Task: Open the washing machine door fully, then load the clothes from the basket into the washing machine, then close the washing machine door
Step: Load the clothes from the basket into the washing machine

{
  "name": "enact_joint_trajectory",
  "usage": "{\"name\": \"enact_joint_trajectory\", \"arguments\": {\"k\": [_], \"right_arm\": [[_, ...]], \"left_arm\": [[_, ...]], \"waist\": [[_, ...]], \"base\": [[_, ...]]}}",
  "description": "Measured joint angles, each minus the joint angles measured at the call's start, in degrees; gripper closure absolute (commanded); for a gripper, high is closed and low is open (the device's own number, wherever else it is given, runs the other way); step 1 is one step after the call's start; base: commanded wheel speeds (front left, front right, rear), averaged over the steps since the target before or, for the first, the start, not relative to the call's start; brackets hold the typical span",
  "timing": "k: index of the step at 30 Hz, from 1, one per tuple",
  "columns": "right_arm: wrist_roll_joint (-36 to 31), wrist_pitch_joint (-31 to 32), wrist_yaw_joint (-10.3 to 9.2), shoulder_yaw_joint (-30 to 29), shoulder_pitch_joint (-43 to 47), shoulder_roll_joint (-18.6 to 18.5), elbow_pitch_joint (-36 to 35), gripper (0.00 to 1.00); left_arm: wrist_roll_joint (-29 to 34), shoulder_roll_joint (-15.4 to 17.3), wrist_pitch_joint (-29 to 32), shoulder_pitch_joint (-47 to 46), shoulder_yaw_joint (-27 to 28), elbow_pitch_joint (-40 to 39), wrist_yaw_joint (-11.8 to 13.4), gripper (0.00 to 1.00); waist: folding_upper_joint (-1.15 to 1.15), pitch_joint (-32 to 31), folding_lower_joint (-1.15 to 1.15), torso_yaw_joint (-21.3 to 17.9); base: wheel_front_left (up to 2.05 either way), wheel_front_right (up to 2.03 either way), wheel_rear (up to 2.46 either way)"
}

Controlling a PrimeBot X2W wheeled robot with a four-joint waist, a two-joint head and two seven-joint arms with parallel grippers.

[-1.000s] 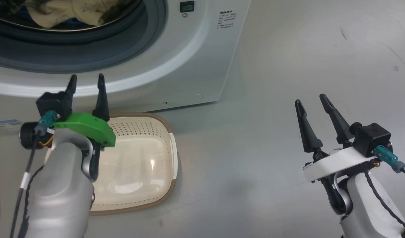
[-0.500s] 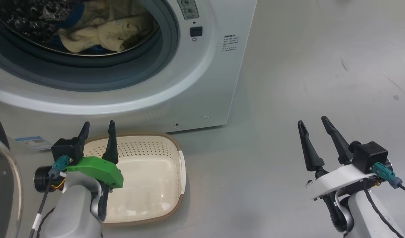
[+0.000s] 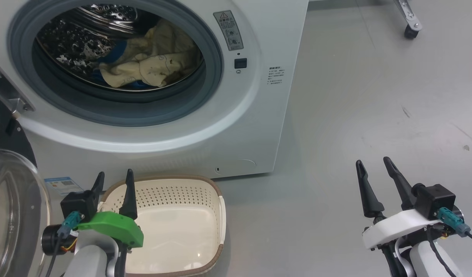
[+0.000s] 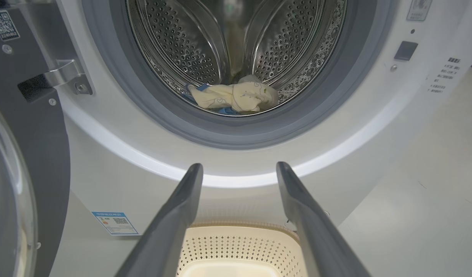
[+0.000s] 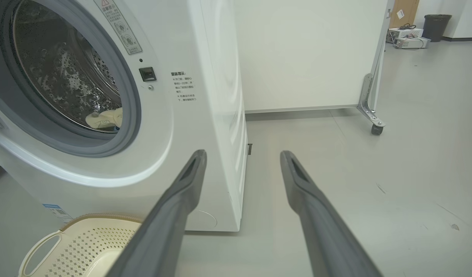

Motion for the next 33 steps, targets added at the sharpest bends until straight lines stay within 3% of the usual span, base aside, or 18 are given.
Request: {"name": "enact_joint_trajectory", "arguments": {"k": [12,33], "right_arm": [[0.0,0.0,0.00,0.9,3.1,0.2,0.3,0.00],[0.1,0.0,0.00,0.4,4.3,-0.5,-0.5,0.00]], "left_arm": [[-0.7,0.0,0.0,6.2,0.8,-2.6,0.0,0.00],[-1.0,0.0,0.0,12.1,2.3,-9.0,-0.1,0.00]], "waist": [[0.00,-5.2,0.00,0.8],[0.00,-7.2,0.00,0.9]], "base": [[0.00,0.00,0.00],[0.00,0.00,0.00]]}}
